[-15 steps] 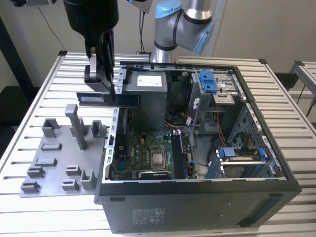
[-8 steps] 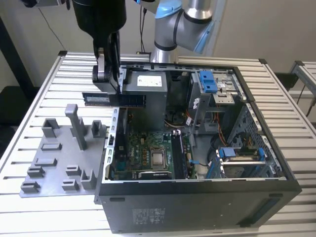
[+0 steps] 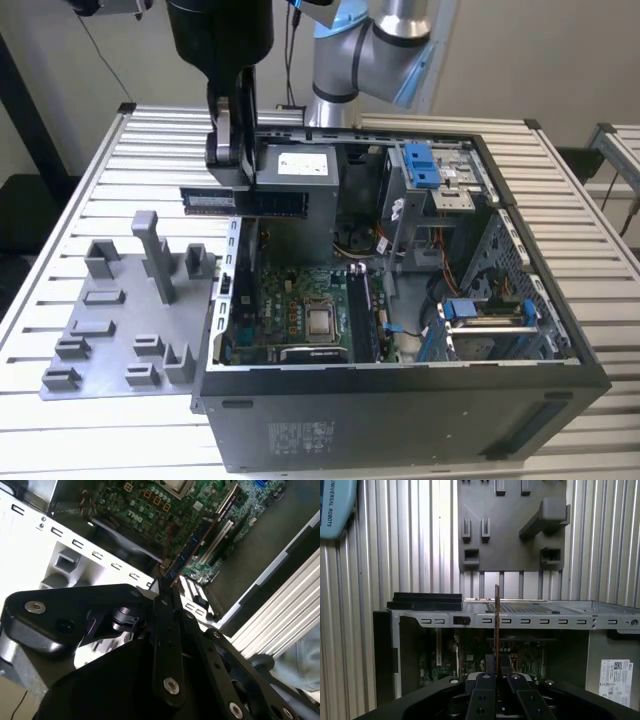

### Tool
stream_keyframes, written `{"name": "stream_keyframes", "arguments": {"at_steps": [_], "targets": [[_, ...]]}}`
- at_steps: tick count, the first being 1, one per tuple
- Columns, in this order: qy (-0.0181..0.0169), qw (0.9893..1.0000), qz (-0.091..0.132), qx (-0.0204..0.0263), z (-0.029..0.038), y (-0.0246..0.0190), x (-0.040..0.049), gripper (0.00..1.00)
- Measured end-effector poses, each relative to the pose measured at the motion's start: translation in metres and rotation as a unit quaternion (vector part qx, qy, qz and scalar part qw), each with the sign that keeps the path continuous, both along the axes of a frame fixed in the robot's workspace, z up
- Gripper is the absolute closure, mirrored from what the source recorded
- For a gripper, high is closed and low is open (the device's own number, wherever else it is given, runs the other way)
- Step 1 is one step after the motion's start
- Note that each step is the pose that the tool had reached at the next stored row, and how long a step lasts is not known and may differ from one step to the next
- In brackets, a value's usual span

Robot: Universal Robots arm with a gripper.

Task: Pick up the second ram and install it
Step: 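Pick up the second ram and move it above second insertion slot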

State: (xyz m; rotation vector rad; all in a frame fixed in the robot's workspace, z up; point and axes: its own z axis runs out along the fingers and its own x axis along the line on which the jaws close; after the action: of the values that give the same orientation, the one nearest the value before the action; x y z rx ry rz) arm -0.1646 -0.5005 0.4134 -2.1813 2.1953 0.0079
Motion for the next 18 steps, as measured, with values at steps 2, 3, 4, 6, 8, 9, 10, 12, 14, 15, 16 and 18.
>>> {"name": "stream_keyframes", "arguments": {"at_steps": [2, 3, 4, 6, 8, 9, 10, 12, 14, 15, 16, 18], "targets": [[0.0, 1.0, 0.0, 0.0, 0.0, 0.0, 0.0035, 0.86], [0.0, 1.0, 0.0, 0.0, 0.0, 0.0, 0.0053, 0.86], [0.0, 1.0, 0.0, 0.0, 0.0, 0.0, 0.0071, 0.86], [0.0, 1.0, 0.0, 0.0, -0.0001, 0.0, 0.0105, 0.86], [0.0, 1.0, 0.0, 0.0, 0.0, 0.0, 0.0139, 0.86], [0.0, 1.0, 0.0, 0.0, -0.0001, 0.0, 0.0155, 0.86], [0.0, 1.0, 0.0, 0.0, 0.0, 0.0, 0.0171, 0.86], [0.0, 1.0, 0.0, 0.0, 0.0, 0.0, 0.0205, 0.86], [0.0, 1.0, 0.0, 0.0, 0.0, 0.0, 0.0238, 0.86], [0.0, 1.0, 0.0, 0.0, 0.0, 0.0, 0.0255, 0.86], [0.0, 1.0, 0.0, 0.0, 0.0, 0.0, 0.0271, 0.86], [0.0, 1.0, 0.0, 0.0, -0.0001, 0.0, 0.0302, 0.86]]}}
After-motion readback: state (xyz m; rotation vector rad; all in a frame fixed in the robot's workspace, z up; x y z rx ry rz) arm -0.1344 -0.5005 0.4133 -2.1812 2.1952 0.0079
